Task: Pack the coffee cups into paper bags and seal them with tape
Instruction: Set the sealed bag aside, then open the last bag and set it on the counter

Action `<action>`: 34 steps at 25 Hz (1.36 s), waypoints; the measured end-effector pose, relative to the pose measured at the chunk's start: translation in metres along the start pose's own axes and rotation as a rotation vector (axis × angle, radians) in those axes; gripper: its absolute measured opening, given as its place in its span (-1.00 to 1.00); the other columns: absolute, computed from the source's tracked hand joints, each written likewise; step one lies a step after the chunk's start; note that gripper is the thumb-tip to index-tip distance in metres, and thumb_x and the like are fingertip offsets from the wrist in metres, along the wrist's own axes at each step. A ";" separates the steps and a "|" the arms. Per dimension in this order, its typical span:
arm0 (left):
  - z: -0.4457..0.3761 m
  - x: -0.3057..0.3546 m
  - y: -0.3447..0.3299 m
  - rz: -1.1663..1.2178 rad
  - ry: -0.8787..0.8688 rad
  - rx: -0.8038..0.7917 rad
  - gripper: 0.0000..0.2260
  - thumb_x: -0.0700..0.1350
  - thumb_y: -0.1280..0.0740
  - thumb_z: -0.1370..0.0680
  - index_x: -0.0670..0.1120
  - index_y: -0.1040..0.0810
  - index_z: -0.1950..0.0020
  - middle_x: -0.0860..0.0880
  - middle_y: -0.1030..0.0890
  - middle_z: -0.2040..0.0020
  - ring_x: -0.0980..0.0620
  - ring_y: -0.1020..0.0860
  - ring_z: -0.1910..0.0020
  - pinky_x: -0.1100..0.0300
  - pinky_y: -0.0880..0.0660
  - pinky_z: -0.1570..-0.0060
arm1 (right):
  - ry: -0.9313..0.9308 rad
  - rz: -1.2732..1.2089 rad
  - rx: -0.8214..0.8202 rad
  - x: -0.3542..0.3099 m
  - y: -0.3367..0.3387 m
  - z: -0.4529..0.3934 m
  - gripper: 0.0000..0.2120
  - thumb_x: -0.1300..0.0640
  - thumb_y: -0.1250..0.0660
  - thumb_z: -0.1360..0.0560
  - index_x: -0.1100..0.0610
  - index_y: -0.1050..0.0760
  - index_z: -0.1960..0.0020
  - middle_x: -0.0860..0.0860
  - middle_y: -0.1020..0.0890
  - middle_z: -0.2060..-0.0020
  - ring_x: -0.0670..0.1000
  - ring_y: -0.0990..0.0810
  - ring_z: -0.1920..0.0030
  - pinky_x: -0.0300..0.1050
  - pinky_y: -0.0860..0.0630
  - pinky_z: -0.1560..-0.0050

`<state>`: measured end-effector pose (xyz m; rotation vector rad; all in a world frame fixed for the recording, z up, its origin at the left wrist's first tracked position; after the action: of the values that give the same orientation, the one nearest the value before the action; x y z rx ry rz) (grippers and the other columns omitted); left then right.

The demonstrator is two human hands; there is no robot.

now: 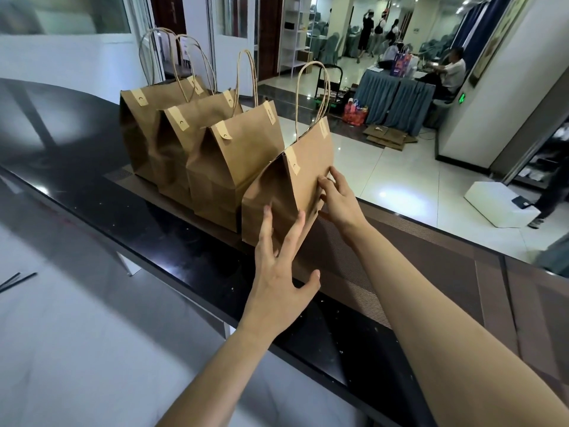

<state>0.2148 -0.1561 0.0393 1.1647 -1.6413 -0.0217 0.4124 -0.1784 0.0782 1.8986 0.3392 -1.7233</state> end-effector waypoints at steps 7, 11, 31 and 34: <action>0.006 0.009 -0.002 0.001 -0.012 0.001 -0.10 -0.03 -0.52 -0.48 0.27 -0.02 -0.63 0.11 0.28 -0.64 -0.06 -0.04 -0.63 -0.07 -0.29 -0.52 | -0.008 0.056 0.031 0.010 0.020 0.014 -0.42 -0.11 -0.20 -0.68 -0.03 -0.15 -0.64 0.06 -0.33 -0.56 0.09 -0.39 -0.50 0.18 -0.37 -0.49; 0.012 0.027 -0.005 -0.012 -0.050 -0.015 -0.10 0.00 -0.51 -0.49 0.24 0.02 -0.64 0.09 0.23 -0.66 -0.03 -0.02 -0.64 -0.07 -0.28 -0.52 | -0.014 0.053 0.062 0.004 0.040 0.034 -0.41 -0.16 -0.21 -0.67 -0.08 -0.16 -0.63 0.06 -0.33 -0.56 0.08 -0.39 -0.49 0.18 -0.39 -0.48; 0.124 0.172 -0.055 0.150 -0.271 -0.315 -0.25 0.04 -0.42 -0.56 0.25 -0.07 -0.62 0.09 -0.10 -0.63 0.00 -0.13 -0.58 0.05 -0.16 -0.47 | -0.025 0.191 0.363 -0.044 0.233 0.259 -0.45 -0.12 -0.19 -0.69 -0.04 -0.17 -0.63 0.06 -0.40 -0.49 0.10 -0.45 -0.42 0.17 -0.41 -0.46; 0.152 0.196 -0.067 0.178 -0.306 -0.366 -0.30 0.03 -0.41 -0.57 0.22 -0.13 -0.61 0.08 -0.14 -0.61 -0.01 -0.16 -0.57 0.07 -0.18 -0.46 | -0.056 0.219 0.423 -0.045 0.268 0.309 -0.45 -0.13 -0.19 -0.69 -0.04 -0.19 -0.62 0.03 -0.42 -0.45 0.09 -0.47 -0.41 0.17 -0.40 -0.46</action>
<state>0.1558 -0.4024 0.0810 0.7594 -1.9056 -0.3876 0.2891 -0.5594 0.1731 2.0758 -0.2692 -1.7932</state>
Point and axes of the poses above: each hand's wrist, its own z-axis away from the middle knuckle, its own y-axis out of the back of the hand, x = y × z, the point moved 4 cm from there along -z, towards the middle knuckle
